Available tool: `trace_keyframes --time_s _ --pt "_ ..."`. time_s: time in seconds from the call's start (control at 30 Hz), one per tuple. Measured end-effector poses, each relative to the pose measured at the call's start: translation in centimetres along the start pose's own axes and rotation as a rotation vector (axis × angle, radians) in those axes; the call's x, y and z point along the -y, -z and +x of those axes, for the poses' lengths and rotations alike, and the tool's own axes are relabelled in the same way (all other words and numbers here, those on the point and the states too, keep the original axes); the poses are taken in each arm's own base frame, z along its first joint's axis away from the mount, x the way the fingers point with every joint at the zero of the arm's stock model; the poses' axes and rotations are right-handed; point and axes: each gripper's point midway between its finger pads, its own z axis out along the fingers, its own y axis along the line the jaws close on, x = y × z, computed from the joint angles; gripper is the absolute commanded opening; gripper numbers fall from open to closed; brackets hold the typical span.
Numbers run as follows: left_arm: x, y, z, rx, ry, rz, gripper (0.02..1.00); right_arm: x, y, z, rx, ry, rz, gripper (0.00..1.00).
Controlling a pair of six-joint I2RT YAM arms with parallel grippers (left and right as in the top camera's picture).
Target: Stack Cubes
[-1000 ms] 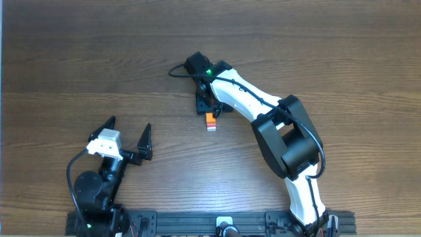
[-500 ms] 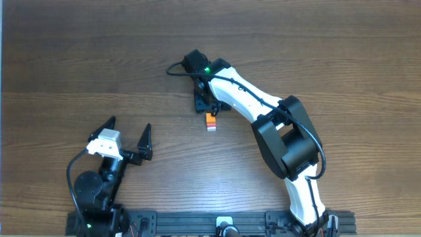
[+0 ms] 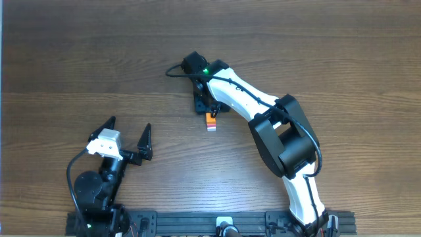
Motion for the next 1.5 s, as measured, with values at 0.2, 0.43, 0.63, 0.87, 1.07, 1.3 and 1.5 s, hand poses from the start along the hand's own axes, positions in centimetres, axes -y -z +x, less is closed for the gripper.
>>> trace_keyframes --time_s 0.2,0.43,0.63,0.87,1.07,1.3,1.5 --pt "0.0 0.0 0.0 0.0 0.0 0.0 1.0 0.0 0.0 -0.1 0.003 -0.004 -0.002 0.336" --pt "0.0 0.0 0.0 0.0 0.0 0.0 1.0 -0.1 0.0 -0.1 0.003 -0.007 -0.002 0.218" --pt "0.0 0.0 0.0 0.0 0.0 0.0 1.0 -0.1 0.1 -0.2 0.005 -0.01 -0.003 0.176" --pt "0.0 0.0 0.0 0.0 0.0 0.0 1.0 -0.1 0.1 -0.2 0.005 -0.01 -0.003 0.156" --pt "0.0 0.0 0.0 0.0 0.0 0.0 1.0 -0.1 0.1 -0.1 0.005 -0.01 -0.003 0.139" --pt "0.0 0.0 0.0 0.0 0.0 0.0 0.998 -0.3 0.8 -0.5 0.008 -0.01 -0.005 0.128" --pt "0.0 0.0 0.0 0.0 0.0 0.0 1.0 -0.4 2.4 -1.3 0.02 -0.008 0.003 0.112"
